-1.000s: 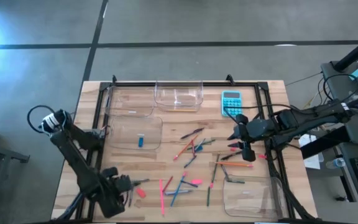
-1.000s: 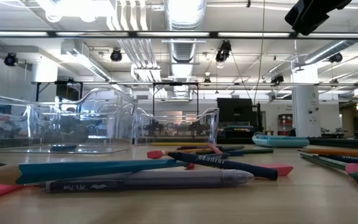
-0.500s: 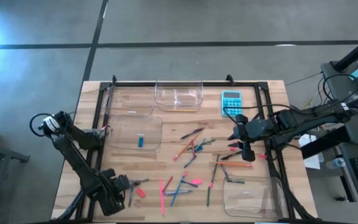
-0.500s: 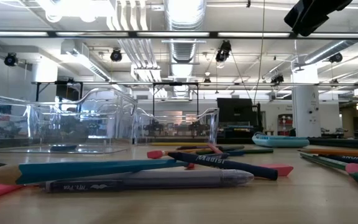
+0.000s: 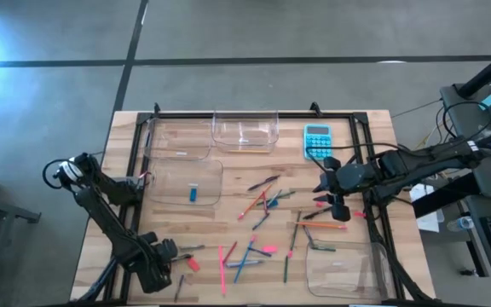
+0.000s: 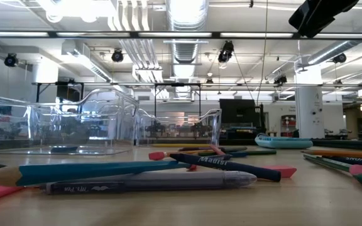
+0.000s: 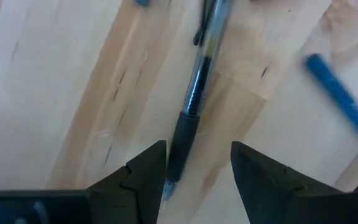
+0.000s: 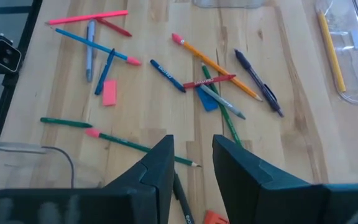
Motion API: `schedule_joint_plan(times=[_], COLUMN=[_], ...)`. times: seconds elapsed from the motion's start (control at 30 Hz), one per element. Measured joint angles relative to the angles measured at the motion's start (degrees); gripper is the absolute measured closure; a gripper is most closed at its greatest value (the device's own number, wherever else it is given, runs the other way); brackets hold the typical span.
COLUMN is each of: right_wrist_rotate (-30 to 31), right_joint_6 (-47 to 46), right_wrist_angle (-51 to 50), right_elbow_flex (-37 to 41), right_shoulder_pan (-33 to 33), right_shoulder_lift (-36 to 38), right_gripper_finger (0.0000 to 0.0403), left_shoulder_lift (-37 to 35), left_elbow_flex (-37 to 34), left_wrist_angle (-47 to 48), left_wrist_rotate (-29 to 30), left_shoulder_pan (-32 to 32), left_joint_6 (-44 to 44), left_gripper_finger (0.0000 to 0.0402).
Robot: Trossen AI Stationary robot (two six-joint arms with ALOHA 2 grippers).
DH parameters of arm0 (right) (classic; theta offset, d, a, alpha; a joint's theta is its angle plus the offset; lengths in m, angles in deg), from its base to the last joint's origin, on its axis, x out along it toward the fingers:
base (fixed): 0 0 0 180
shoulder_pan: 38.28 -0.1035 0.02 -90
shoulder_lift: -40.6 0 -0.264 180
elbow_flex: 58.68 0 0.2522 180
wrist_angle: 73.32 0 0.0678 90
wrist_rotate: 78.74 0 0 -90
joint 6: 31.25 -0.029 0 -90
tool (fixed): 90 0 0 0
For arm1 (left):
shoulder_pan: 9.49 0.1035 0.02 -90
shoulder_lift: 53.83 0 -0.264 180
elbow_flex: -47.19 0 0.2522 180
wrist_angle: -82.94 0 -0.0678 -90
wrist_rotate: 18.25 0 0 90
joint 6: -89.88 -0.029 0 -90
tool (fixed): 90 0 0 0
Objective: Sort crayons/erasers/pens/pencils in bins
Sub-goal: Put the black pen into the top left transparent bin
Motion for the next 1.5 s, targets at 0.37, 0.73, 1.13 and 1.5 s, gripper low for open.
schedule_joint_plan(times=[0.37, 0.73, 1.13, 1.5], right_wrist_rotate=[0.00, 0.07, 0.15, 0.17], right_joint_6=[0.48, 0.61, 1.03, 1.43], right_wrist_angle=[-0.02, 0.07, 0.28, 0.55], right_elbow_flex=[0.00, 0.00, 0.00, 0.01], right_shoulder_pan=[0.00, 0.00, 0.00, 0.02], right_shoulder_lift=[-0.06, -0.08, -0.10, -0.12], right_gripper_finger=[0.0300, 0.0303, 0.0303, 0.0303], left_shoulder_lift=[0.00, 0.02, 5.99, 2.36], left_elbow_flex=[-0.59, -3.01, -2.95, -2.47], left_wrist_angle=[0.06, -2.53, -1.60, 2.62], left_wrist_rotate=[-0.04, -0.04, -0.22, -0.28], left_shoulder_pan=[-0.02, -0.02, 0.00, 0.04], left_joint_6=[0.04, 0.53, 1.12, 1.23], left_gripper_finger=[0.0236, 0.0236, 0.0259, 0.0386])
